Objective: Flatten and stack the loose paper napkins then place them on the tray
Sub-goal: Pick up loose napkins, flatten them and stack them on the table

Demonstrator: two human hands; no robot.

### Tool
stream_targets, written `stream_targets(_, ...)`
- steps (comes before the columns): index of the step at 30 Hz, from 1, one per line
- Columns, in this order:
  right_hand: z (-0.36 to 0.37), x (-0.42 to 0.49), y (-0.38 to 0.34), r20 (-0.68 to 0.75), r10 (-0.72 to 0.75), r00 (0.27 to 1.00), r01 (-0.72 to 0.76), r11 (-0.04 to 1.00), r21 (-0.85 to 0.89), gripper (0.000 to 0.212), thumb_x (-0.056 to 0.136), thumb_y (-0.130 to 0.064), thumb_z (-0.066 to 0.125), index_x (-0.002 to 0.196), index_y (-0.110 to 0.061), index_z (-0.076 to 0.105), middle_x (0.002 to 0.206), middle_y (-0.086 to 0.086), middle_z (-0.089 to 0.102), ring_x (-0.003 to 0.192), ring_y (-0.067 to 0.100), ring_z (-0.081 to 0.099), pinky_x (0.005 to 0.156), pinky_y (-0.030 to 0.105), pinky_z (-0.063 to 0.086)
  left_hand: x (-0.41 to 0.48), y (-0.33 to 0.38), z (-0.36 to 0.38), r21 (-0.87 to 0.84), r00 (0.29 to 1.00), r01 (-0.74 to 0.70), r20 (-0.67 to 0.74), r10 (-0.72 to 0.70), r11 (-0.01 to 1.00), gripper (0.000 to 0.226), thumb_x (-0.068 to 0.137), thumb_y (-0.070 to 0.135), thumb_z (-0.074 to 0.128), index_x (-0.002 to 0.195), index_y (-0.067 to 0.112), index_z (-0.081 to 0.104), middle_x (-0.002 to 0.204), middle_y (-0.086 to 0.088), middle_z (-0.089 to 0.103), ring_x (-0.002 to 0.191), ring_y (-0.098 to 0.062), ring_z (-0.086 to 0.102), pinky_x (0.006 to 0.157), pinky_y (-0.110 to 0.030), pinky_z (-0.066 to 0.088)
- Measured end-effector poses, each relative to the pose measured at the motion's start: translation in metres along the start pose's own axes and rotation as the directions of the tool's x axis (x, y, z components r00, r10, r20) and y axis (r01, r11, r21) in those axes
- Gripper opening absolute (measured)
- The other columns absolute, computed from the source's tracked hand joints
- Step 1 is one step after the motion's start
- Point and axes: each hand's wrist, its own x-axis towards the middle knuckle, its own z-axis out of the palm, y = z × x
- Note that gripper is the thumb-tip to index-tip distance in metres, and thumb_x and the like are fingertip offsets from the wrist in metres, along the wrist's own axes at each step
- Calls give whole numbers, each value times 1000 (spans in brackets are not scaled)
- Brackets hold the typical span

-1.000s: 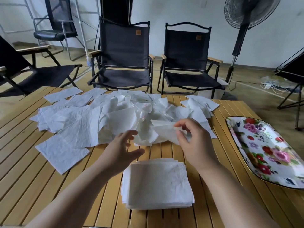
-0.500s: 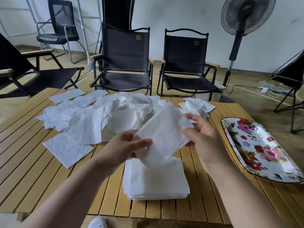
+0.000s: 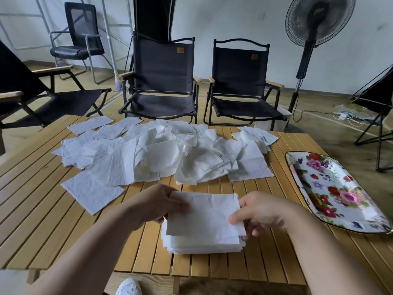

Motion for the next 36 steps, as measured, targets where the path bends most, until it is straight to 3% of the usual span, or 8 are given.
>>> stream_targets(7,4,14,1,-106,37,994,-53,986,-160,18,95,-23,68,101,-6,70,77,8,76,61,14,70,49,19,45,8,-4,7,206,999,49,-2,-49,977,16,92,31,67,95,16,73,81,-10,75,63,-14,57,53,-22,42)
stream_targets(13,5,19,0,-54,132,990,-141,962,-236,23,95,-28,67,101,-7,69,74,5,76,58,12,68,51,20,43,13,-8,6,291,996,81,15,-89,953,13,94,29,64,93,18,70,83,-7,74,59,-12,60,51,-21,42)
stream_targets(17,6,23,3,-245,84,966,-163,932,-325,31,94,-43,65,94,-13,70,79,3,73,60,13,64,54,23,44,15,-8,3,319,978,204,-27,-206,925,33,96,39,61,98,7,70,76,-3,70,55,-15,53,44,-19,36)
stream_targets(20,6,30,5,-473,-71,878,-70,959,-275,22,93,-42,63,90,-21,66,86,1,73,72,14,66,64,29,51,15,-10,0,405,961,275,-129,-244,872,37,96,45,59,98,9,68,77,-2,68,57,-13,53,46,-18,39)
stream_targets(23,9,37,5,-576,-164,800,35,973,-228,6,97,-28,59,96,-28,64,103,-8,66,87,10,59,70,28,49,18,-14,-3,395,954,248,-258,-152,885,27,97,40,58,100,14,66,86,-2,70,63,-11,58,51,-18,41)
stream_targets(27,18,49,3,-586,-311,749,162,942,-293,20,100,-17,55,113,-23,69,136,-8,54,114,12,53,87,22,39,20,-20,-5,320,934,195,-348,-77,927,20,95,35,60,105,19,67,96,-1,69,80,-13,62,63,-24,49)
stream_targets(30,29,62,-2,-537,-410,737,198,891,-408,31,103,-14,47,124,-22,68,158,-12,37,142,12,34,108,26,36,25,-16,-5,267,932,139,-362,-35,954,19,96,33,59,109,19,65,96,2,66,84,-13,62,70,-27,54)
stream_targets(36,45,93,-34,-395,-435,809,136,793,-595,55,92,-1,39,132,-28,64,167,-10,18,153,14,11,120,47,23,32,-15,-6,277,933,67,-357,38,959,28,99,30,55,126,25,60,115,7,59,79,-4,56,54,-12,39)
